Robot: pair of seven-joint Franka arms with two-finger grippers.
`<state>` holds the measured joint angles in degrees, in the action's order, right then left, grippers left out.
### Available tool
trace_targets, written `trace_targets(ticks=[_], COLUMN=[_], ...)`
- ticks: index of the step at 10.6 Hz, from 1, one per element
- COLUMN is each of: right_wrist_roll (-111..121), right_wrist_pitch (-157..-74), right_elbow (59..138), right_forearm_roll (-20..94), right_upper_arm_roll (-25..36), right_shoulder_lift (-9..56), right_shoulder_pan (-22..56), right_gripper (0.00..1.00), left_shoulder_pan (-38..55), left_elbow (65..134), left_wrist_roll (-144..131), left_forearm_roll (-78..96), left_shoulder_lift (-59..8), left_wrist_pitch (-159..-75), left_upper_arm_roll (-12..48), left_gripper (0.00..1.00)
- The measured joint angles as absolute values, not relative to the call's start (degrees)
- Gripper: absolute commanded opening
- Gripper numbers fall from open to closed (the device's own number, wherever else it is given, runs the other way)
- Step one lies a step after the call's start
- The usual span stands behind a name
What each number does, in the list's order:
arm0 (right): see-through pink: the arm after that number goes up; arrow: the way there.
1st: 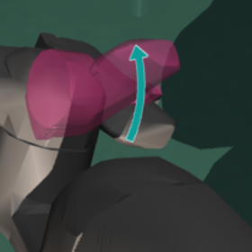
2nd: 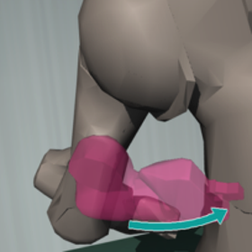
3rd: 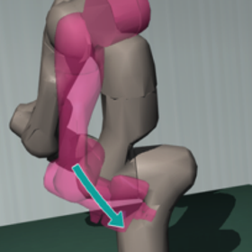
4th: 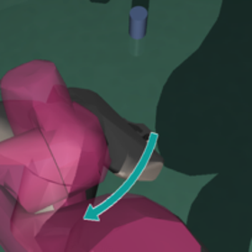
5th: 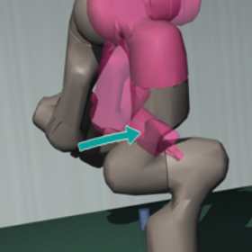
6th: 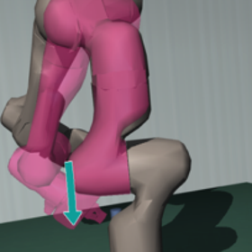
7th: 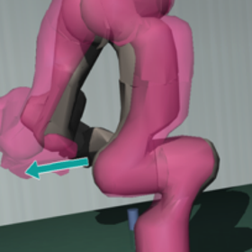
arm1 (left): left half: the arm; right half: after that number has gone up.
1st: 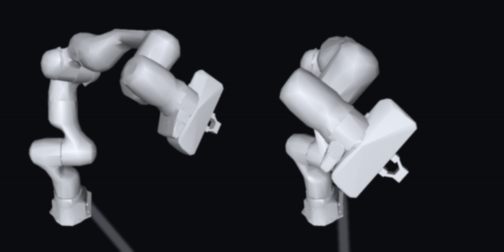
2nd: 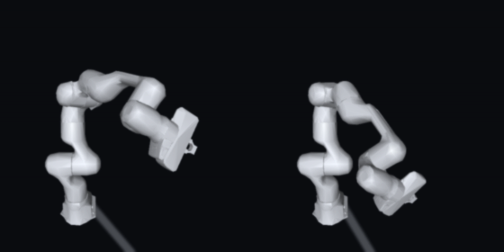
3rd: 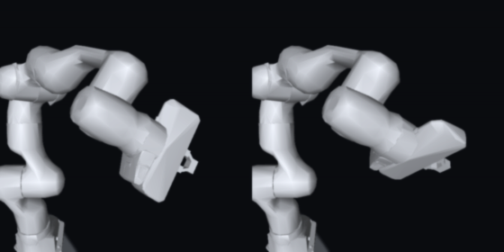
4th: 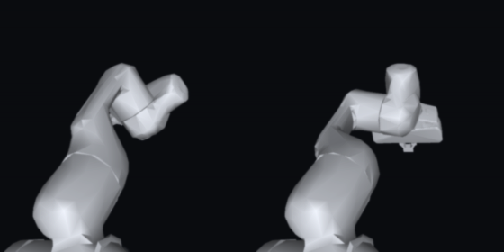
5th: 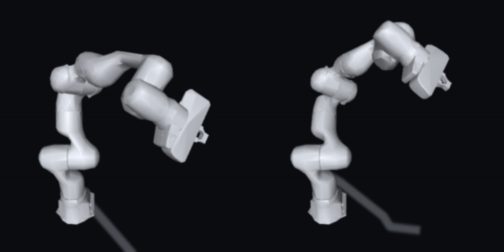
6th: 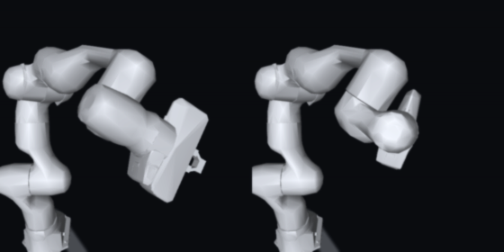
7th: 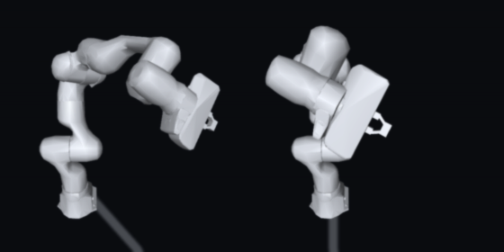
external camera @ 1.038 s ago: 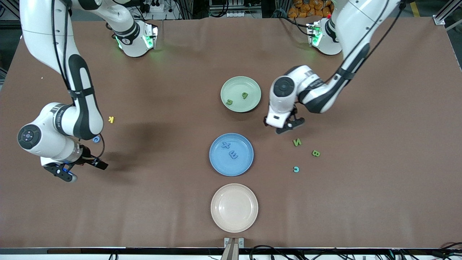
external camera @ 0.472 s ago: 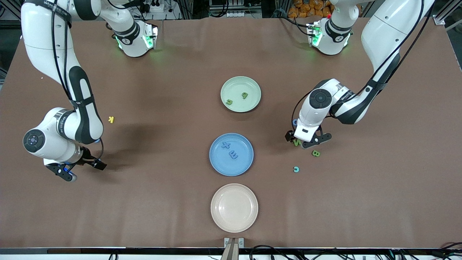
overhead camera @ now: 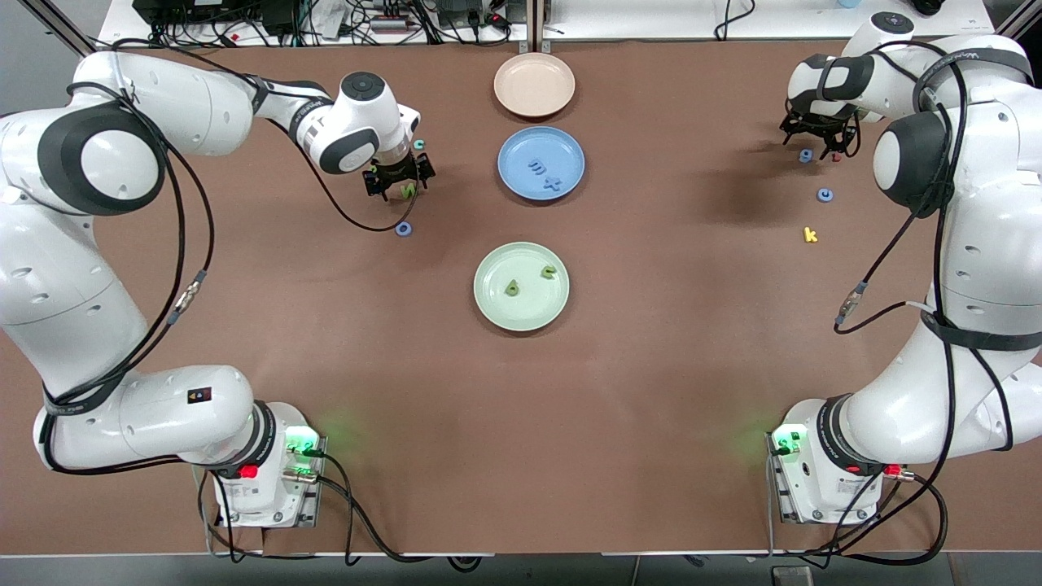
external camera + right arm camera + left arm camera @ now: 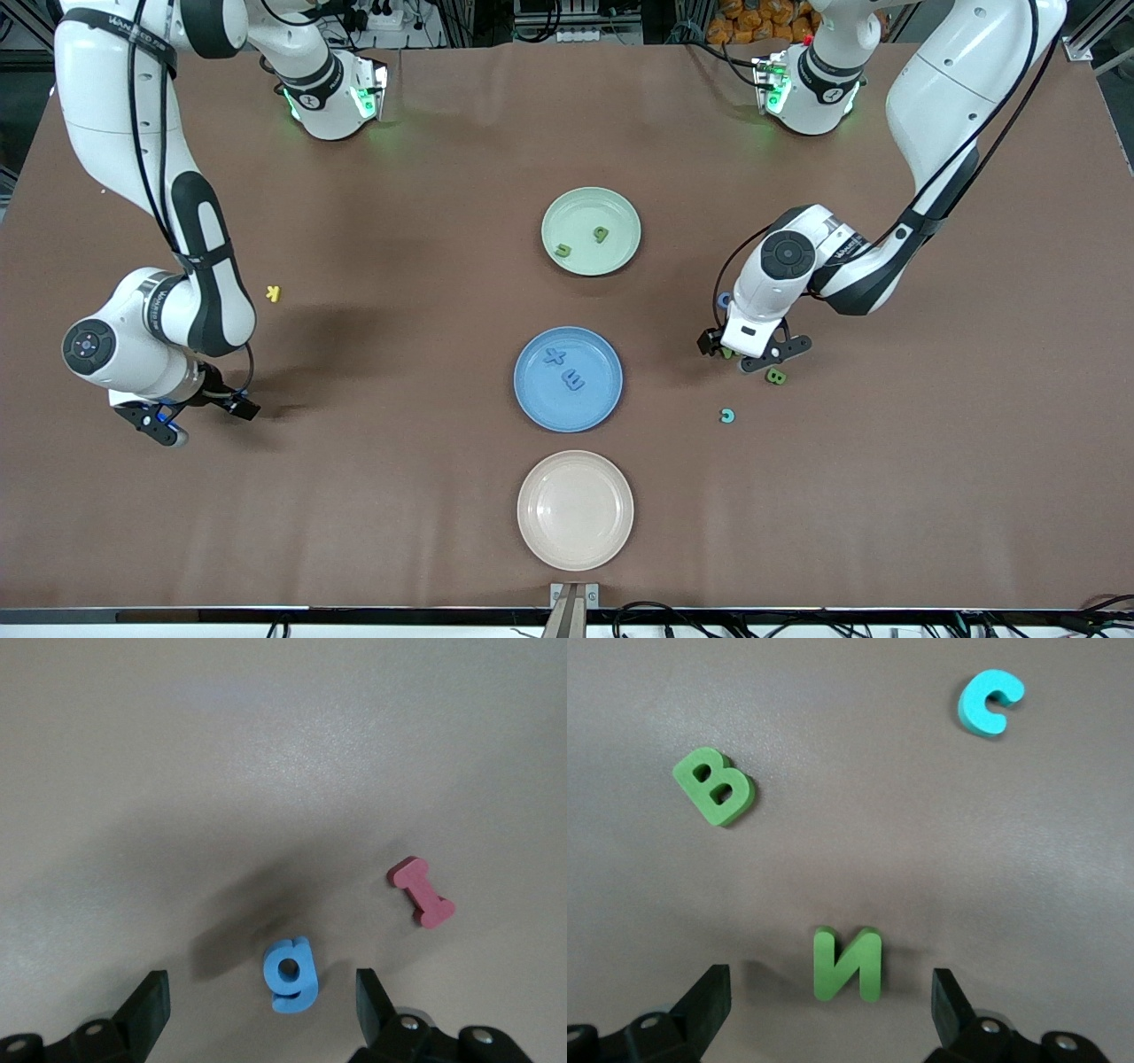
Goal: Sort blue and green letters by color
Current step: 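Grasp blue g with the right gripper while the left gripper grasps N, then place the g on the blue plate while the left gripper places N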
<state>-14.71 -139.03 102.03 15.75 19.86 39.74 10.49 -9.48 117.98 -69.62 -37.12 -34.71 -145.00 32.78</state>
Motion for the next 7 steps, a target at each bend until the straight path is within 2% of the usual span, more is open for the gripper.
trace_targets(ticks=[1,2,3,4,5,6,7], right_wrist_roll=[-14.7,-14.7,-14.7,-14.7,-14.7,-14.7,-14.7], right_wrist_pitch=[-139.5,-140.3,-141.2,-141.7,-142.0,-142.0,-141.9], right_elbow=[102.0,102.0,102.0,102.0,102.0,101.9,101.8], right_forearm_roll=[15.7,15.7,15.7,15.8,15.8,15.8,15.8], right_upper_arm_roll=[19.4,19.2,19.1,19.0,18.8,18.8,18.6], right_shoulder_lift=[40.0,40.3,40.7,41.0,40.9,40.8,40.7], right_shoulder_pan=[10.0,9.8,9.7,9.7,9.8,9.8,9.8], right_gripper=[0.68,0.59,0.40,0.20,0.05,0.00,0.00], left_shoulder_pan=[-9.4,-9.3,-9.2,-9.1,-9.0,-9.0,-9.0], left_elbow=[117.8,117.6,117.4,117.3,117.3,117.1,116.9], left_wrist_roll=[-69.6,-69.6,-69.6,-69.6,-69.6,-69.6,-69.6], left_forearm_roll=[-37.1,-37.1,-37.1,-37.2,-37.3,-37.4,-37.4], left_shoulder_lift=[-35.1,-35.4,-35.6,-35.7,-35.8,-35.8,-35.7], left_wrist_pitch=[-145.0,-145.0,-145.0,-145.0,-145.0,-145.1,-145.1], left_upper_arm_roll=[32.5,32.4,32.4,32.2,32.1,32.0,32.1], left_gripper=[0.90,0.10,0.00,0.00,0.00,0.00,0.00])
